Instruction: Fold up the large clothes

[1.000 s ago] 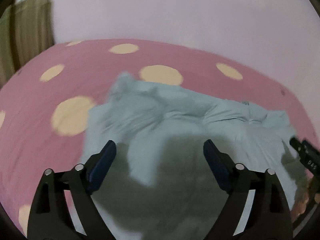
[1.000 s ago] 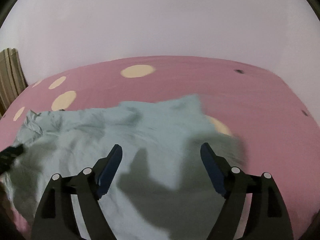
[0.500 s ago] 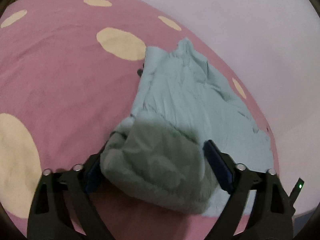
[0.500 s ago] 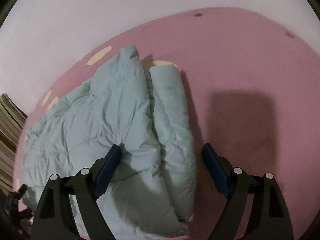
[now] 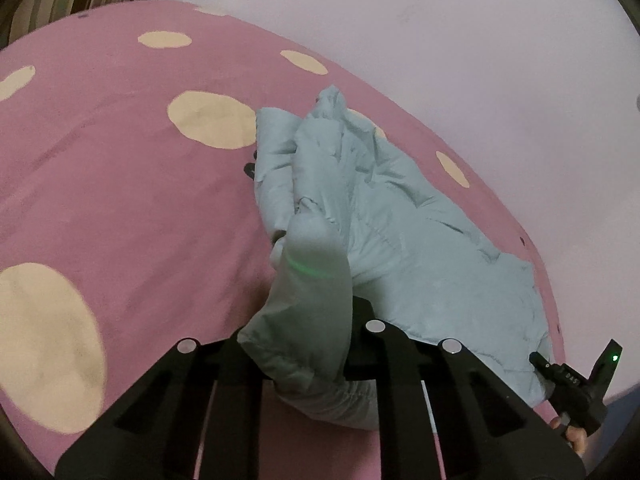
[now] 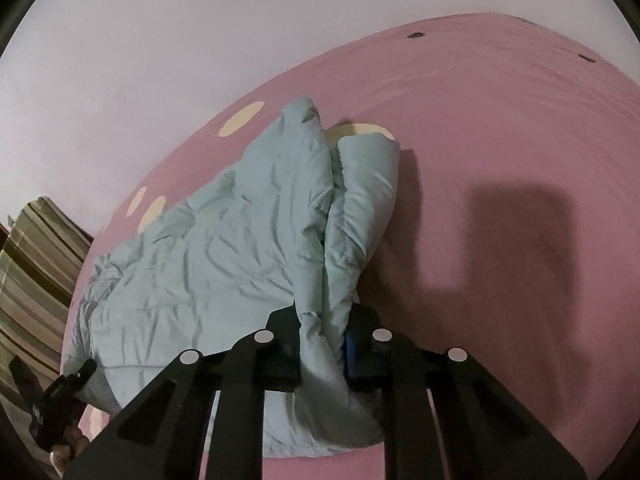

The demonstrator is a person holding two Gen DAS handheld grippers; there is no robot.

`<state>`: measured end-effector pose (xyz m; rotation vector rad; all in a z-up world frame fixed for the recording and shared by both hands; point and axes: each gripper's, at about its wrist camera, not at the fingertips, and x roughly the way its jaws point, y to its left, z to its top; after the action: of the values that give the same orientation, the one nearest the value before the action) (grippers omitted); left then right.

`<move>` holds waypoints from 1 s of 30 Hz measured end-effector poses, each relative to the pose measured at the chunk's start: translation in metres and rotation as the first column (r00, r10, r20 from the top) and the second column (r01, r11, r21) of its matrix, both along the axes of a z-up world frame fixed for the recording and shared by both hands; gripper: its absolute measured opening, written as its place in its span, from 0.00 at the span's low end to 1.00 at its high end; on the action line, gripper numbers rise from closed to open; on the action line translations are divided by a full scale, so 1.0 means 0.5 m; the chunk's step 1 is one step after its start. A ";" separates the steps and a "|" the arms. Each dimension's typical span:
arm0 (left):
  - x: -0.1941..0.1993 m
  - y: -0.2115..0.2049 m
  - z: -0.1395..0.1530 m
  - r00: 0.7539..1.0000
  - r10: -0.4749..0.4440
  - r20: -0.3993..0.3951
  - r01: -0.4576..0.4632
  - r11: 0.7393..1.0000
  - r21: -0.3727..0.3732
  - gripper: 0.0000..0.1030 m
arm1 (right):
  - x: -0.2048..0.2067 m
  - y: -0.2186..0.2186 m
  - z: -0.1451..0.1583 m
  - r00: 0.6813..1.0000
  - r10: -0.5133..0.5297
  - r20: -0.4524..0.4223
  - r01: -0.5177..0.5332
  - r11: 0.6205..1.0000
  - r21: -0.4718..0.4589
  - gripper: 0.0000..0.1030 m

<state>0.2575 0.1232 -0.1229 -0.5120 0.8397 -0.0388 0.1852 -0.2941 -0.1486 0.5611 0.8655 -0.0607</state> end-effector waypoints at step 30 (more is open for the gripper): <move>-0.369 0.095 0.005 0.998 -0.019 -0.055 0.020 1.000 0.013 0.12 | -0.243 0.056 0.002 0.999 0.045 -0.022 -0.045 0.998 0.034 0.15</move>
<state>0.0728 0.1710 -0.1202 -0.4939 0.8985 -0.0370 0.0639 -0.2659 -0.1477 0.5733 0.9024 -0.0116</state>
